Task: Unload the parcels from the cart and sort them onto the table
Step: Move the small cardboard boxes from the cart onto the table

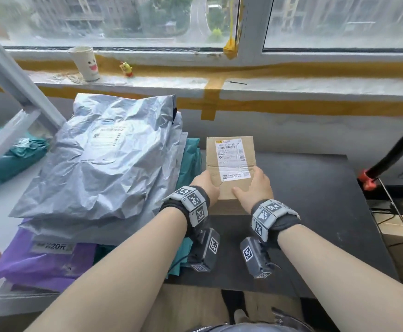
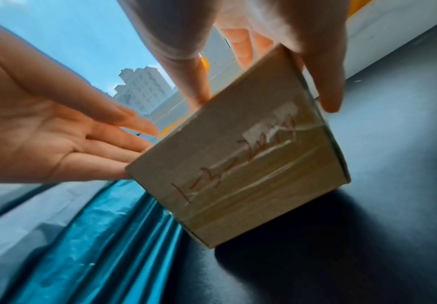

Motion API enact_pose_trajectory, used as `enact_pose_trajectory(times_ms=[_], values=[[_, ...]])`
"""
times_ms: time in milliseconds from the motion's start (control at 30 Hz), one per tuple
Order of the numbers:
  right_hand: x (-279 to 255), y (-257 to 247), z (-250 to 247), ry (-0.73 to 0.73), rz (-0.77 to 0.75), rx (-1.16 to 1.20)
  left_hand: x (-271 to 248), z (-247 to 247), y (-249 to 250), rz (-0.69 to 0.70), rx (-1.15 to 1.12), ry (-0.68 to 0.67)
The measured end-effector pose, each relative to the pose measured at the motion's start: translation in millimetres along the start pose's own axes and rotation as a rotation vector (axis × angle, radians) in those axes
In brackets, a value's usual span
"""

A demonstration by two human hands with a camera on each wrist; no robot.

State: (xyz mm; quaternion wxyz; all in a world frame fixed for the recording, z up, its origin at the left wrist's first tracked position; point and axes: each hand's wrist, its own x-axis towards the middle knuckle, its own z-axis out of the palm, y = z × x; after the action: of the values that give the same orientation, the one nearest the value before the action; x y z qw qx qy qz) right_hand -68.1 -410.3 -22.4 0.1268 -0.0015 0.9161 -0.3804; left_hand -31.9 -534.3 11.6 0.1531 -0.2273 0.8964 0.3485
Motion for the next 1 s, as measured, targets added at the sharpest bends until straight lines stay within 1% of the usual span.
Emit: enact_pose_trajectory(times_ms=[67,133,200,267,567,733,1000], values=[[11,1,7,-0.038,-0.023,-0.037,8,9,3,-0.048,0.078,0.01],[19,-3,16,-0.069,-0.038,-0.034,12,14,4,-0.081,0.152,0.053],[23,-9,24,-0.086,-0.034,-0.037,15,15,3,-0.075,0.216,0.11],[24,-14,30,-0.092,-0.026,-0.057,17,16,1,-0.04,0.274,0.138],[39,-22,32,-0.104,-0.046,-0.06,18,12,-10,0.015,0.366,0.129],[43,-17,34,-0.12,-0.068,-0.059,17,15,-10,0.009,0.431,0.108],[44,-12,16,-0.209,-0.073,-0.112,18,12,-8,-0.002,0.489,0.094]])
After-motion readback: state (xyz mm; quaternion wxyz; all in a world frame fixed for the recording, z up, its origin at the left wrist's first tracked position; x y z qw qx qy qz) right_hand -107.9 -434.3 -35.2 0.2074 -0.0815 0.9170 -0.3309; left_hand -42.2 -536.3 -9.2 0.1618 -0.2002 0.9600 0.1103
